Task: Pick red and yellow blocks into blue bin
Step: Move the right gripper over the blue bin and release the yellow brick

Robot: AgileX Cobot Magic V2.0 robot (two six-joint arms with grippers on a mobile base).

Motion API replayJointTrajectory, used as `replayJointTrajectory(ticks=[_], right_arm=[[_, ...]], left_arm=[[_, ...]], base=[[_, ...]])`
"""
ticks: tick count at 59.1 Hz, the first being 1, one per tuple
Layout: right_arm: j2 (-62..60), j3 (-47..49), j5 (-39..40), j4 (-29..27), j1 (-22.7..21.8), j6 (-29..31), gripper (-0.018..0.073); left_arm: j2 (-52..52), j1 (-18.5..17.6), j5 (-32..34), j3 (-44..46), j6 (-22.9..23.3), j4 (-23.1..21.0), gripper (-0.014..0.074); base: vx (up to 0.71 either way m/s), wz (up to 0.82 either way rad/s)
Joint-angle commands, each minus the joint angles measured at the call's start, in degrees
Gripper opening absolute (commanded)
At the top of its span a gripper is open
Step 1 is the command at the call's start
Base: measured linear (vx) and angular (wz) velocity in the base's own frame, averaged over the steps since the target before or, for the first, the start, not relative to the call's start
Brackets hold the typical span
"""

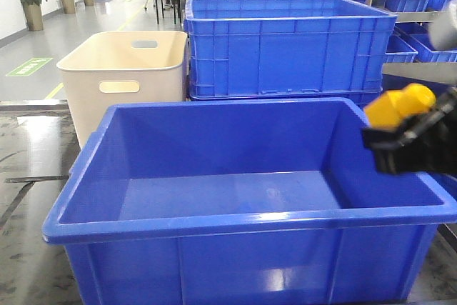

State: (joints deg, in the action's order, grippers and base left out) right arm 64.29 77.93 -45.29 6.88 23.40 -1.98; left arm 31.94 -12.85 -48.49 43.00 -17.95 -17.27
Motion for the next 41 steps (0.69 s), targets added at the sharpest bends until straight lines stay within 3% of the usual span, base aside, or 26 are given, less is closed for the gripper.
replayJointTrajectory(ticks=[1, 24, 41], right_arm=[[4.49, 6.20, 3.81, 1.93, 0.02, -0.09, 0.0244], [26.85, 18.33, 3.62, 3.45, 0.01, -0.23, 0.0281], [31.38, 19.35, 5.21, 3.26, 0.01, -0.05, 0.0538]], left_arm=[[0.31, -0.16, 3.86, 1.45, -0.02, -1.49, 0.0316], [0.31, -0.16, 3.86, 1.45, -0.02, -1.49, 0.0316], [0.31, -0.16, 3.86, 1.45, -0.02, -1.49, 0.0316]], base=[[0.00, 0.00], [0.00, 0.00], [0.00, 0.00]])
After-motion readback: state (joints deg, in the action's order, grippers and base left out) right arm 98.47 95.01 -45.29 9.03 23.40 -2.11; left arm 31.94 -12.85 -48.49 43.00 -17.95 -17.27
